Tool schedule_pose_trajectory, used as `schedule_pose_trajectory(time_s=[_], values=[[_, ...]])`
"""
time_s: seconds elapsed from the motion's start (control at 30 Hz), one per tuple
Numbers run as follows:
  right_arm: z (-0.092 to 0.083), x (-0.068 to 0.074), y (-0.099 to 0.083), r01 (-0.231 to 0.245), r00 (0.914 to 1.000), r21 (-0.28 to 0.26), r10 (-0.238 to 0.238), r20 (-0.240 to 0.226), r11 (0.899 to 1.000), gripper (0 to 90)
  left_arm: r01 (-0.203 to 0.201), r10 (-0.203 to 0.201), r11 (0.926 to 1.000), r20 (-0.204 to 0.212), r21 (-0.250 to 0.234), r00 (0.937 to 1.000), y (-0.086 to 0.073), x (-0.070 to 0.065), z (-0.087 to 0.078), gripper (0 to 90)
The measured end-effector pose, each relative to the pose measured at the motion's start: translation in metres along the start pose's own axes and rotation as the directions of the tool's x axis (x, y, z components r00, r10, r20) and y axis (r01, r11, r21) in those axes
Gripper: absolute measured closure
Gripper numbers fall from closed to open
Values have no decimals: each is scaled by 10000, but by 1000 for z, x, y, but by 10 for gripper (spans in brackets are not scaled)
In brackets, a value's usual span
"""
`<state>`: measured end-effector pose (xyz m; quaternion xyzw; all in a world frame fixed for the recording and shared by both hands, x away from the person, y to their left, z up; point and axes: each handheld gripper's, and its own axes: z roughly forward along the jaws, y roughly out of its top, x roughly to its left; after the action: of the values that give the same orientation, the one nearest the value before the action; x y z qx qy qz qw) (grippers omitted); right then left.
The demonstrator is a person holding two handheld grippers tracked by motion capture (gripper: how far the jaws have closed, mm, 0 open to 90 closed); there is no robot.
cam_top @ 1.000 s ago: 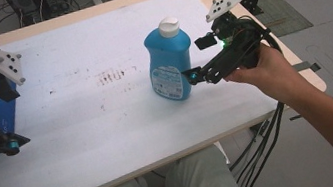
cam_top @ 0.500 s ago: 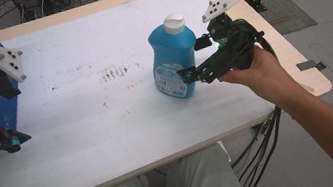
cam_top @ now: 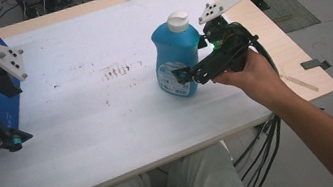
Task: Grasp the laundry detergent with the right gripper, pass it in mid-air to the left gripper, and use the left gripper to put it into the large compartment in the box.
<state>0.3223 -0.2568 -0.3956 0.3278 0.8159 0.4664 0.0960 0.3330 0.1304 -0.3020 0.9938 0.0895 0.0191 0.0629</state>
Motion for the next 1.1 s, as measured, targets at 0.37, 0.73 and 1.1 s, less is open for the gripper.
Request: schedule_pose_trajectory(time_s=[0.37,0.73,1.1], values=[[6,1,-3,-64,9999,-245,67,99,9997,41,-13,13,10000,22,7,10000,-1,0,0,16],[10,8,-7,29,9987,-672,5,506,9977,136,20,-20,10000,-9,-17,10000,-2,1,0,16],[13,11,-12,-296,9947,-853,378,957,9959,138,-6,6,10000,-21,-55,10000,-3,0,-1,17]])
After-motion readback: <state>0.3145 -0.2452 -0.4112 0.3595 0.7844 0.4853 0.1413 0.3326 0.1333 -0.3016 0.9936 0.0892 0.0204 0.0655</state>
